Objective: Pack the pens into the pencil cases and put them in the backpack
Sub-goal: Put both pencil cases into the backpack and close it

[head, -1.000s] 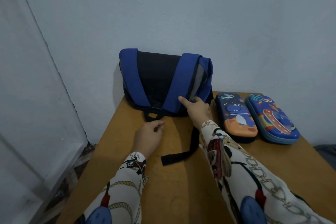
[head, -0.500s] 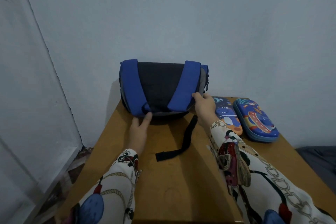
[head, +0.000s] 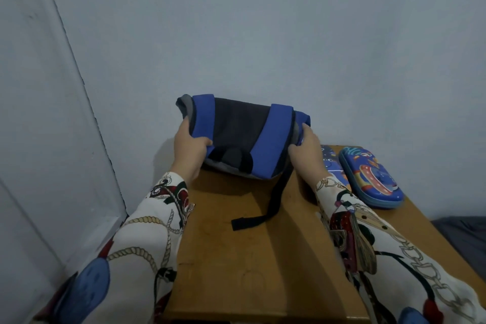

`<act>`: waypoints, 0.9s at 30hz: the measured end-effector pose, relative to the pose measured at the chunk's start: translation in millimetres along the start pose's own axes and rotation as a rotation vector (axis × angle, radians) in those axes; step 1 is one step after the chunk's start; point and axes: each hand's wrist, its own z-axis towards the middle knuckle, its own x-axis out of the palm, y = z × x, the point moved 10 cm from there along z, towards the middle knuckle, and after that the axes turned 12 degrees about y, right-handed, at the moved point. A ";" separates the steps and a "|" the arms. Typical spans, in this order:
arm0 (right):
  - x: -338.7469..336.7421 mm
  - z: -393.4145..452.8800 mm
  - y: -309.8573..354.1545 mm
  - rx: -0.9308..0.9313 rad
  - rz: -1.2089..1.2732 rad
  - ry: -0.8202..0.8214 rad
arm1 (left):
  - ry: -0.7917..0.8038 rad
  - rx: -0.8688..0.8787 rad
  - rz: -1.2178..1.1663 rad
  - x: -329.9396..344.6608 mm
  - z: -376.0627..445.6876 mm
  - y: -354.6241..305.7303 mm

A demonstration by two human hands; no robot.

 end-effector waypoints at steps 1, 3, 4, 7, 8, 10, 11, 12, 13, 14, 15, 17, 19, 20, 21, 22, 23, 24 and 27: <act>0.6 2.4 7.1 -0.027 -0.057 0.007 | 0.016 0.024 0.031 3.0 1.1 -7.1; 5.0 6.1 7.0 0.005 -0.009 0.037 | 0.031 0.035 0.034 7.9 0.8 -11.1; 6.3 4.3 2.8 0.052 0.052 0.050 | 0.030 0.025 0.003 8.5 0.2 -9.4; 5.9 2.7 -28.1 0.165 0.149 0.028 | 0.019 0.009 -0.073 6.0 -3.8 -9.0; 7.4 3.0 -33.5 0.165 0.131 0.044 | 0.022 0.008 -0.083 5.1 -5.4 -11.0; 13.3 4.6 -29.9 0.107 0.044 0.095 | 0.037 0.025 -0.106 4.6 -7.8 -20.1; 14.9 6.2 -28.2 0.073 -0.004 0.101 | 0.062 0.055 -0.121 7.7 -9.7 -29.7; 15.7 5.2 -24.2 0.049 -0.022 0.102 | 0.104 0.092 -0.134 13.5 -11.4 -42.1; 16.3 7.2 -21.8 0.007 -0.006 0.096 | 0.153 0.131 -0.132 21.4 -12.5 -56.4; 13.4 5.6 -20.2 0.001 -0.005 0.074 | 0.202 0.166 -0.109 30.1 -13.6 -70.6; 9.2 6.0 -24.8 0.032 -0.028 0.045 | 0.240 0.193 -0.068 38.1 -14.9 -84.0; -5.4 1.7 -31.3 0.137 -0.114 0.002 | 0.273 0.224 0.025 49.0 -15.9 -104.1; -16.2 -3.3 -24.5 0.098 -0.044 -0.032 | 0.273 0.239 0.111 54.0 -14.9 -115.2; -20.9 -8.2 -16.4 0.056 0.017 -0.046 | 0.275 0.248 0.155 56.2 -14.4 -118.4; -21.3 -8.6 -9.5 0.014 0.049 -0.043 | 0.279 0.261 0.205 59.1 -14.6 -121.4; -17.3 -9.5 -3.8 0.005 0.085 -0.003 | 0.287 0.275 0.259 63.4 -15.1 -124.4; -8.3 -9.0 -2.7 0.021 0.110 0.069 | 0.301 0.294 0.313 69.1 -16.7 -127.9; 5.9 -10.5 -4.7 0.077 0.195 0.160 | 0.321 0.316 0.367 76.3 -18.7 -131.1; 53.1 -23.3 -7.0 0.260 0.704 0.362 | 0.379 0.391 0.550 100.3 -27.8 -140.6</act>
